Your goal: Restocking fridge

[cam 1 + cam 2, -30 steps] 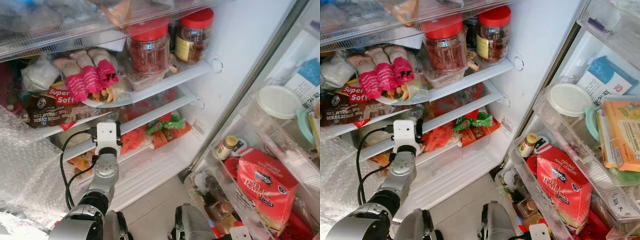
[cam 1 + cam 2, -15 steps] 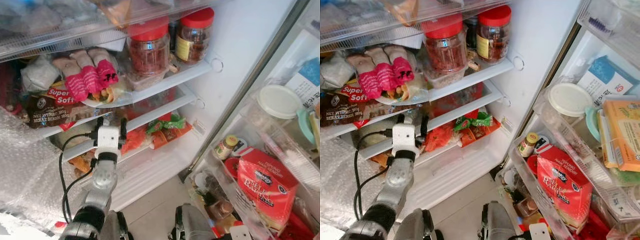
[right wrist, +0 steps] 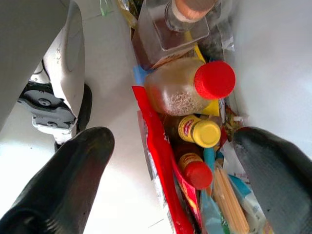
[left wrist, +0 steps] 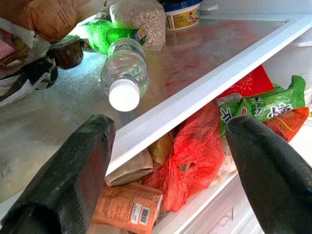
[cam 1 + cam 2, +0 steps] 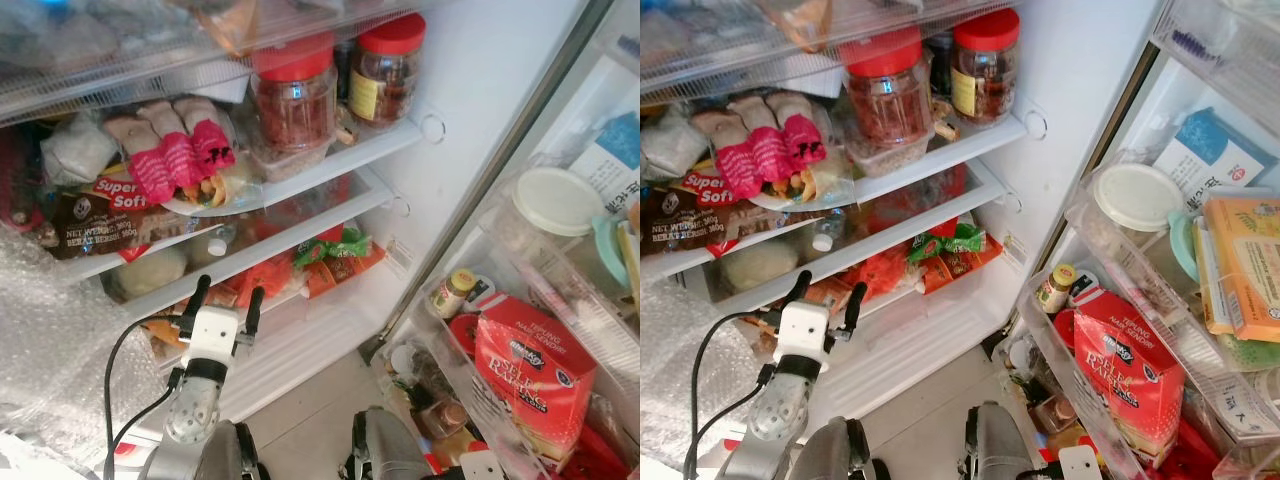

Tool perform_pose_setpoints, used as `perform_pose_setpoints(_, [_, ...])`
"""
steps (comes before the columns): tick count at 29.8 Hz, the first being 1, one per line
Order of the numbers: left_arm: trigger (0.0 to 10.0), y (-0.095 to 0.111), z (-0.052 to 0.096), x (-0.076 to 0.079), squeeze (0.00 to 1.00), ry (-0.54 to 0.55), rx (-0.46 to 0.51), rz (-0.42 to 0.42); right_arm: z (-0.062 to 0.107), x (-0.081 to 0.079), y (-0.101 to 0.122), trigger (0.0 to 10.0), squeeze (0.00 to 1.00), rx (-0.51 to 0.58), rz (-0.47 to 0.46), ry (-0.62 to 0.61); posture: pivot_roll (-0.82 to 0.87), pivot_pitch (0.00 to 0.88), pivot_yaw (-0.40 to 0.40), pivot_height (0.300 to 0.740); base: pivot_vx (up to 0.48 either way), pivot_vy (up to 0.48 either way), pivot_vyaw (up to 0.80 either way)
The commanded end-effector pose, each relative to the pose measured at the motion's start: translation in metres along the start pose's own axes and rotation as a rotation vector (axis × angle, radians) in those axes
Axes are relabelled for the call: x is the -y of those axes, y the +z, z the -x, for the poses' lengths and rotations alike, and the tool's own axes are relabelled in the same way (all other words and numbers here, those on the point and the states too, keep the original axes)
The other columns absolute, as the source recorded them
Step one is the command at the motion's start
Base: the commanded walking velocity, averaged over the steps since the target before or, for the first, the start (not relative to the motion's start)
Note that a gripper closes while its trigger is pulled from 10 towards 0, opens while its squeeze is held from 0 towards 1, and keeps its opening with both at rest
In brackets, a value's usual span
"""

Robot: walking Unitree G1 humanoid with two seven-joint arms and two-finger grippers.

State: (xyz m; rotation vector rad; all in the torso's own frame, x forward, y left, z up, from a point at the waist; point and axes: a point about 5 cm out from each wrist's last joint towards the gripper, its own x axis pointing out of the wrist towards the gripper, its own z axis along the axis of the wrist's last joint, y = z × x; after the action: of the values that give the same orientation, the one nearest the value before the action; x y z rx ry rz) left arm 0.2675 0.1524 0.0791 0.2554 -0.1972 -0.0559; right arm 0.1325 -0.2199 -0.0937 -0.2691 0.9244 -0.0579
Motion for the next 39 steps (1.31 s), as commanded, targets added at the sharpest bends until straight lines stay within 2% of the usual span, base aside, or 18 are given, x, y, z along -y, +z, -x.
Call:
perform_pose_setpoints(1, [10.0,0.0,0.002,0.0013,0.0,-0.008,-0.02,0.015,0.0034,0.0001,-0.0114,10.0,0.0,-0.043,-0.007,0.001,-0.21,0.16,-0.034,0.641,0.0,0.0,0.0])
perform_pose_setpoints(5, [10.0,0.0011,0.0022,0.0016,0.0,-0.015,-0.029,0.024,0.0037,-0.0008,-0.0121,10.0,0.0,-0.045,-0.009,0.002,-0.21,0.151,-0.028,0.641,0.0,0.0,0.0])
perform_pose_setpoints(17, [10.0,0.0009,0.0077,0.0054,0.0,-0.061,-0.051,0.041,0.0048,-0.0034,-0.0152,10.0,0.0,-0.056,-0.023,0.001,-0.22,0.133,-0.018,0.641,-0.279,0.0,0.0])
perform_pose_setpoints(29, [10.0,-0.0013,0.0083,0.0044,0.0,-0.057,-0.065,0.048,0.0053,-0.004,-0.0163,10.0,0.0,-0.059,-0.033,-0.004,-0.22,0.117,-0.01,0.641,-0.312,0.0,0.0])
perform_pose_setpoints(39, [10.0,-0.0014,0.0052,0.0004,0.0,-0.037,-0.075,0.048,0.0043,-0.005,-0.0135,10.0,0.0,-0.05,-0.043,0.004,-0.22,0.146,-0.01,0.641,-0.31,0.0,0.0])
